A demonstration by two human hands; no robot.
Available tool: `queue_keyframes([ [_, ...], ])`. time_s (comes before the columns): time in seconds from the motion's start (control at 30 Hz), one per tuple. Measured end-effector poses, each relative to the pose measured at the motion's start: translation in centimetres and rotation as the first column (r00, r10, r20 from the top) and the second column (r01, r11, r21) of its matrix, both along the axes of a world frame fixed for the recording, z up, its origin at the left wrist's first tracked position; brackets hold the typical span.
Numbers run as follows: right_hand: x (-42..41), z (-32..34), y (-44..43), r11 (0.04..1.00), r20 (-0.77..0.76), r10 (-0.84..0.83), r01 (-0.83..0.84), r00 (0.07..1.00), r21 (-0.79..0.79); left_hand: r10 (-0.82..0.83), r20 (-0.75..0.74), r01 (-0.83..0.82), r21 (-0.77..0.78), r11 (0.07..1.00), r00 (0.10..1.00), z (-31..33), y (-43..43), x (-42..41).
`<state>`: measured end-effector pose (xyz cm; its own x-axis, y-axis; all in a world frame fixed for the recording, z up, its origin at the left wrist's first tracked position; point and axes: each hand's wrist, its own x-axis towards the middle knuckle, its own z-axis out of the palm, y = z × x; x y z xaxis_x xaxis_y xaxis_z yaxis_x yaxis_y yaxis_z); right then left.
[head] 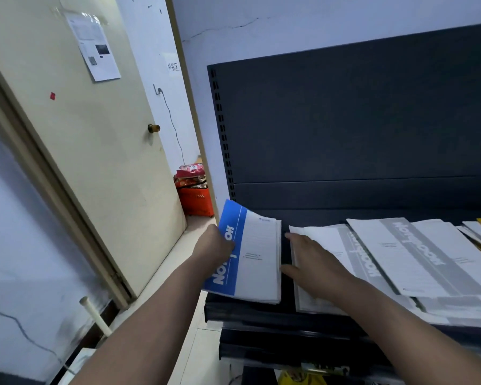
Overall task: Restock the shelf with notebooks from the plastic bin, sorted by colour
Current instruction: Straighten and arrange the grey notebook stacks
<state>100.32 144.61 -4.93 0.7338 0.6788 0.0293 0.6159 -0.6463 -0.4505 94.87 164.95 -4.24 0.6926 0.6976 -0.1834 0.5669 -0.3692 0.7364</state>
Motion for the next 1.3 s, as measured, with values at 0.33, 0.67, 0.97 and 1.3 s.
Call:
queue_keyframes([
  [0.33, -0.7, 2.8, 3.6, 0.775, -0.292, 0.016, 0.173, 0.956, 0.608, -0.053, 0.578, 0.191, -0.18, 0.965, 0.814, 1.2, -0.2, -3.2],
  [0.67, -1.0, 0.5, 3.4, 0.779, -0.194, -0.02, 0.137, 0.981, 0.612, -0.08, 0.571, 0.238, -0.206, 0.949, 0.817, -0.8, -2.1, -2.8],
  [0.97, -0.8, 0.1, 3.0, 0.793, -0.166, -0.088, 0.17, 0.982, 0.585, -0.054, 0.55, 0.184, -0.183, 0.966, 0.833, -0.5, -2.2, -2.6],
  [1.3, 0.5, 1.5, 3.1, 0.897, -0.343, -0.064, 0.204, 0.937, 0.392, -0.043, 0.218, 0.075, -0.143, 0.987, 0.975, 1.4, 0.3, -2.2],
])
